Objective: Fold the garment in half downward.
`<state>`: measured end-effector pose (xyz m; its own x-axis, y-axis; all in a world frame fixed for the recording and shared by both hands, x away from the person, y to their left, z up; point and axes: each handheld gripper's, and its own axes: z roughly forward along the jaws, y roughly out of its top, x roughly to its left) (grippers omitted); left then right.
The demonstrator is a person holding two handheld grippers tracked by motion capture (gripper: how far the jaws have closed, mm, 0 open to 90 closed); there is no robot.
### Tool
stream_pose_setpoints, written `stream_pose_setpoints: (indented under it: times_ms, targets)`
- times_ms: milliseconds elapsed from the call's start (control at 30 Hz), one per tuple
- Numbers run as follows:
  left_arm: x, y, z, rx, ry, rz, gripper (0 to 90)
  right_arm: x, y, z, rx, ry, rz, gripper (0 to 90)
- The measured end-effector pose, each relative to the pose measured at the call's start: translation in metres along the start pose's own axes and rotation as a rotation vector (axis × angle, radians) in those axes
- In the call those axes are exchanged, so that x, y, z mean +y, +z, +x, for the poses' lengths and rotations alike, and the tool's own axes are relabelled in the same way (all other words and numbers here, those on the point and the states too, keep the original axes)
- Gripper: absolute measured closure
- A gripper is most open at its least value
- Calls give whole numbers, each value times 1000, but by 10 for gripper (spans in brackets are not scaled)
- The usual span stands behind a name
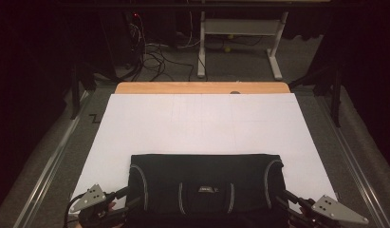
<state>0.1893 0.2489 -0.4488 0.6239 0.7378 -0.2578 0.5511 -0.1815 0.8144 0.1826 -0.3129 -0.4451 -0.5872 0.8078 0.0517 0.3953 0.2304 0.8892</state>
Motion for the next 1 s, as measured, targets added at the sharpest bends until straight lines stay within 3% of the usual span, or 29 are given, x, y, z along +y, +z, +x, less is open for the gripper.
stream_pose_setpoints:
  times_ms: [200,433,667,767,1000]
  targets:
    - [5,11,14,52,-6,15,356,1,7,-2,-8,-9,9,573]
    - [16,26,27,75,-9,6,320,7,26,-11,-42,-22,28,500]
    - [40,41,39,83,7,-37,312,18,49,-26,-79,-42,39,452]
    - [51,52,46,86,4,-30,288,24,60,-37,-101,-25,39,427]
    - [66,80,57,110,-47,-40,268,36,81,-54,-127,19,37,365]
